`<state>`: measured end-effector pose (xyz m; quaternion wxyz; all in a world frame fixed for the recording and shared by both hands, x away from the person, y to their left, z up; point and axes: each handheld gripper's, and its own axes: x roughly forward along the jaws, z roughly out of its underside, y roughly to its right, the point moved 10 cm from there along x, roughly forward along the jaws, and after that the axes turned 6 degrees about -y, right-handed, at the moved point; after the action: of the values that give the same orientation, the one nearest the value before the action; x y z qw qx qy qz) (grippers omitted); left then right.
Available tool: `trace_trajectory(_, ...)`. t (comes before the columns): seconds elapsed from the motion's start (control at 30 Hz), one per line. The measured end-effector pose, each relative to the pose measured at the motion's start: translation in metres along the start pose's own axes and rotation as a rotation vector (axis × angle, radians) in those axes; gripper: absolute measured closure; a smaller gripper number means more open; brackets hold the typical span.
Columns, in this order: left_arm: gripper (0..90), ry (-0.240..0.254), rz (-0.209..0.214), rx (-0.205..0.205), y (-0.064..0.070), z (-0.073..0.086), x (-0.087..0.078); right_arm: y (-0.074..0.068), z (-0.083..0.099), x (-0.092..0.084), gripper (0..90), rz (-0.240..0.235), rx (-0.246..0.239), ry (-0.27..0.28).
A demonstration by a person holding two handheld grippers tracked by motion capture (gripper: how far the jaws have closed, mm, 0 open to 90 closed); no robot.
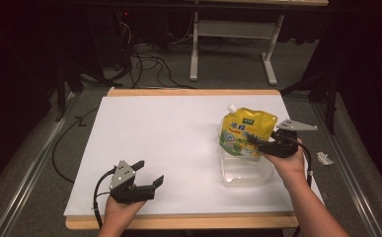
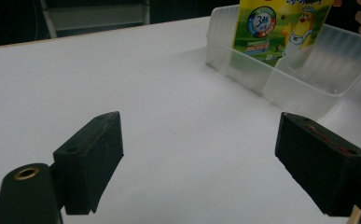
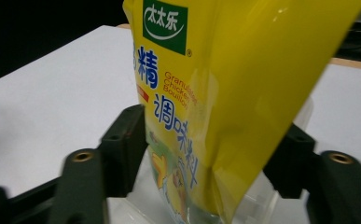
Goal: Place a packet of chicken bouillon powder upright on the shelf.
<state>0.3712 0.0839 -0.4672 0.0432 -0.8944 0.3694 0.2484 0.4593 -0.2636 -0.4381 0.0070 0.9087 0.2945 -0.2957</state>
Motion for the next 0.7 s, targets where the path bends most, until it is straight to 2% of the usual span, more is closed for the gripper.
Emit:
trace_trajectory(0.07,15.8,-0.001,0.002,0.004,0.001,0.000,0.000,0.001,-0.001,-0.004,30.2,0.026,-0.002,0.000)
trace_trajectory(0.23,15.9,0.000,0.009,0.011,0.005,-0.001,0.001,0.001,-0.003,-0.021,24.6,0.052,-0.005,0.019)
trace_trajectory(0.4,16.0,-0.001,0.017,0.014,0.009,-0.001,0.002,-0.006,-0.004,-0.045,18.4,0.085,-0.039,0.054)
trace_trajectory(0.53,16.0,0.001,0.026,0.019,0.014,-0.002,0.003,-0.025,-0.004,-0.063,15.6,0.089,-0.082,0.084)
trace_trajectory(0.67,16.0,-0.003,0.037,0.025,0.019,-0.002,0.004,-0.050,-0.002,-0.073,15.3,0.056,-0.131,0.096)
trace_trajectory(0.7,16.0,-0.003,0.039,0.025,0.020,-0.002,0.004,-0.061,-0.001,-0.074,15.2,0.037,-0.154,0.097)
